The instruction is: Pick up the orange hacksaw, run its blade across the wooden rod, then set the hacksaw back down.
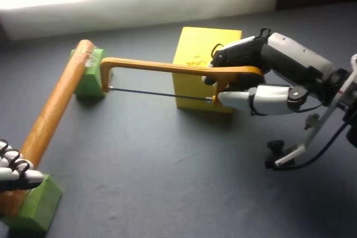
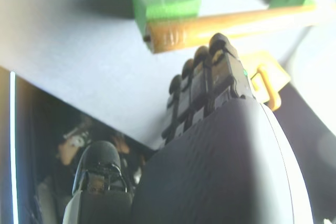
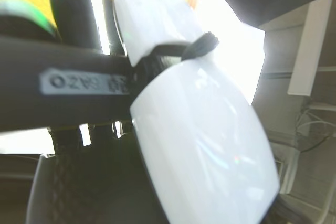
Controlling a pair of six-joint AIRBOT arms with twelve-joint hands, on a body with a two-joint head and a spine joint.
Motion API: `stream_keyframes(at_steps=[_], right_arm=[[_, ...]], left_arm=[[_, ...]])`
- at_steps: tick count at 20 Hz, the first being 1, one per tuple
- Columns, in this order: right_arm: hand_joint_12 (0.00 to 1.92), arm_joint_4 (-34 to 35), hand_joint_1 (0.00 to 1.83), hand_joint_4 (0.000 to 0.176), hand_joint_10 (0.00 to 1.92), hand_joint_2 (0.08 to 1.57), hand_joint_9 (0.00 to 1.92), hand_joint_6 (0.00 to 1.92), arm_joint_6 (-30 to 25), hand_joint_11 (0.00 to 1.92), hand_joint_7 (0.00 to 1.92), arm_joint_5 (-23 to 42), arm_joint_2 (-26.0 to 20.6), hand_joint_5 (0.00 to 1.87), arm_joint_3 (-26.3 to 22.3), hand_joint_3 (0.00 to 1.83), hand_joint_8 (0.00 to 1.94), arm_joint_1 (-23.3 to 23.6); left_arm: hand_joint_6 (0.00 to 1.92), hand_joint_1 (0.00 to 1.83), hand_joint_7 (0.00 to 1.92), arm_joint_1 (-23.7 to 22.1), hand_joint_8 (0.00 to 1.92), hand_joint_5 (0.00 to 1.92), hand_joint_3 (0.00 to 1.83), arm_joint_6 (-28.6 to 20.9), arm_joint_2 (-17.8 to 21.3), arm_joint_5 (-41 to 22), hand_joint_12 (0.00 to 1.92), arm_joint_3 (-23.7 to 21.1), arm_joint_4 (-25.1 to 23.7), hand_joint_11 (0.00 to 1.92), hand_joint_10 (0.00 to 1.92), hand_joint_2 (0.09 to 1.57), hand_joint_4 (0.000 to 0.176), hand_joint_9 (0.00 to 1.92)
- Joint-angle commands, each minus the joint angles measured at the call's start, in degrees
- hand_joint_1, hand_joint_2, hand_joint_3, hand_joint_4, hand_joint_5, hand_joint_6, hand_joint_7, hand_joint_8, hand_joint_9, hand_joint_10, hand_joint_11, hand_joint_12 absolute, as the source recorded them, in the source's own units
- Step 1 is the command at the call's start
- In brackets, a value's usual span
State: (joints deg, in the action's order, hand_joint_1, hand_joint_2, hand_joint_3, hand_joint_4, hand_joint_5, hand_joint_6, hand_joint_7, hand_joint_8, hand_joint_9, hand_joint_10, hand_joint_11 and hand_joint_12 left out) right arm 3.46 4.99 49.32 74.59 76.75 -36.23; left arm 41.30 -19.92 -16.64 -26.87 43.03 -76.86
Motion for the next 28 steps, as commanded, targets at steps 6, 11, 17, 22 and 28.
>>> stream_keyframes(at_steps=[6,11,17,22,28], right_arm=[[1.38,0.88,1.27,0.000,1.11,1.12,1.13,0.82,2.14,1.09,1.00,4.00,-3.27,0.96,-6.55,0.00,1.21,2.17],[1.37,1.66,1.26,0.000,1.08,1.14,1.12,0.88,1.97,1.09,0.99,3.99,-5.47,0.92,-9.91,0.00,1.23,2.22],[1.45,4.77,1.25,0.000,1.17,1.16,1.08,0.98,4.95,1.07,0.95,3.63,-3.82,0.87,-11.09,0.00,1.29,3.67],[1.49,6.34,1.24,0.000,1.23,1.19,1.09,1.04,7.63,1.08,0.91,0.23,-1.42,0.80,-11.18,0.00,1.38,6.20],[1.52,10.22,1.24,0.000,1.30,1.20,1.07,1.04,11.20,1.08,0.90,0.22,2.22,0.80,-10.03,0.00,1.40,7.09]], left_arm=[[0.00,0.05,0.10,0.77,0.00,0.09,0.00,7.11,-0.39,1.60,0.22,0.37,9.65,0.00,0.00,1.23,0.000,0.08],[0.00,0.02,0.08,2.17,0.00,0.07,0.00,7.11,-0.51,2.05,0.16,2.08,8.29,0.00,0.00,1.24,0.000,0.05],[0.00,0.05,0.10,3.60,0.00,0.08,0.00,7.11,-0.62,1.02,0.21,1.67,8.14,0.00,0.00,1.23,0.000,0.07],[0.00,0.09,0.14,3.91,0.00,0.11,0.00,7.11,-0.65,0.55,0.28,1.25,6.56,0.00,0.00,1.22,0.000,0.10],[0.00,0.03,0.10,5.35,0.00,0.08,0.00,7.12,-0.72,-0.10,0.25,1.20,6.52,0.00,0.00,1.23,0.000,0.08]])
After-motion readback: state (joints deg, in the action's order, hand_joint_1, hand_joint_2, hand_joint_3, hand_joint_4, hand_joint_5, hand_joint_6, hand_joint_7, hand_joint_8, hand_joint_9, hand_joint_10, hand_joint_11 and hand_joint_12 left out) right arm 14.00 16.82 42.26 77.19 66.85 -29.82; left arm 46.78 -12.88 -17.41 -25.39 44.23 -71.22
